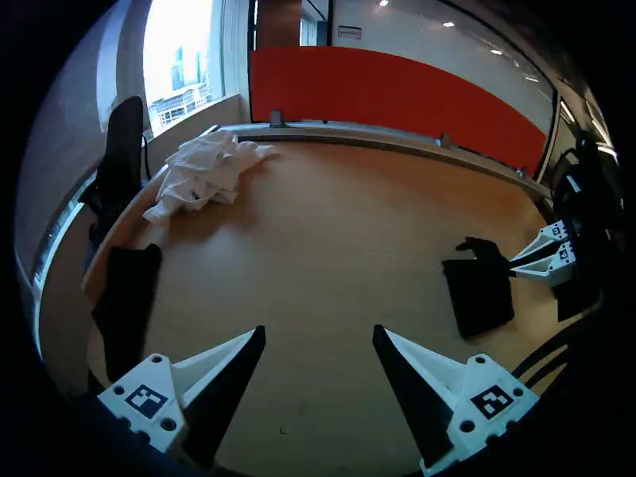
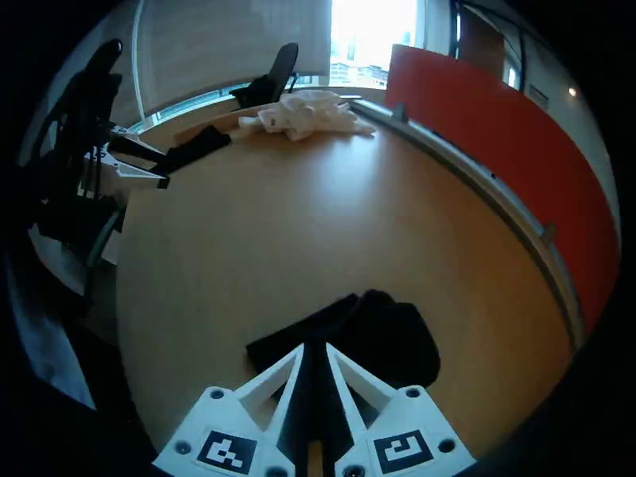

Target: Fold towel

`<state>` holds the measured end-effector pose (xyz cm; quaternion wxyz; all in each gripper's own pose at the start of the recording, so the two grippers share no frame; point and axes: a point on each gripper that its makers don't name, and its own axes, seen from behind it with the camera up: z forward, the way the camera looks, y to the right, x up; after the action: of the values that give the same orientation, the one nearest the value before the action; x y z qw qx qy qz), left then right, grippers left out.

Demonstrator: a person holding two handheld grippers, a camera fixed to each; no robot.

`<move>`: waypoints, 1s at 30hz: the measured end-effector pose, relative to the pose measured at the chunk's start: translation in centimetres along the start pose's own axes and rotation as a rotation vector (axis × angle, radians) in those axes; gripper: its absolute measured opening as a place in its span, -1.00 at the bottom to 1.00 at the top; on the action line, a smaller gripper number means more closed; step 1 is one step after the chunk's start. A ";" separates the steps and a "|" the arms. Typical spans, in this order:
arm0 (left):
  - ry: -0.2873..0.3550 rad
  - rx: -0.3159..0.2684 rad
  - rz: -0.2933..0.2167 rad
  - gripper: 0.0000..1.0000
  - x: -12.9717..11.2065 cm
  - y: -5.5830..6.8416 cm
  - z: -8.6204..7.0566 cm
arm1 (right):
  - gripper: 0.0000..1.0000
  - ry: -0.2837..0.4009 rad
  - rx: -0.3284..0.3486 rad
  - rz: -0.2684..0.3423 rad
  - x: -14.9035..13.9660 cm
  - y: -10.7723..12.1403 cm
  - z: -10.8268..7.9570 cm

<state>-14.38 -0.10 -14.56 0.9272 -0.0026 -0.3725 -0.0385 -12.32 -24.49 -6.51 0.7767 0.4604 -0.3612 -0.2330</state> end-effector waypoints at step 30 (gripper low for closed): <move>0.000 0.009 -0.012 1.00 -0.7 -0.8 -0.6 | 0.26 -0.033 -0.016 0.033 -0.9 -0.3 0.5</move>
<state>-14.55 -0.83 -15.53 0.9271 0.0037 -0.3725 -0.0423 -13.28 -24.30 -6.94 0.7780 0.4444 -0.3797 -0.2304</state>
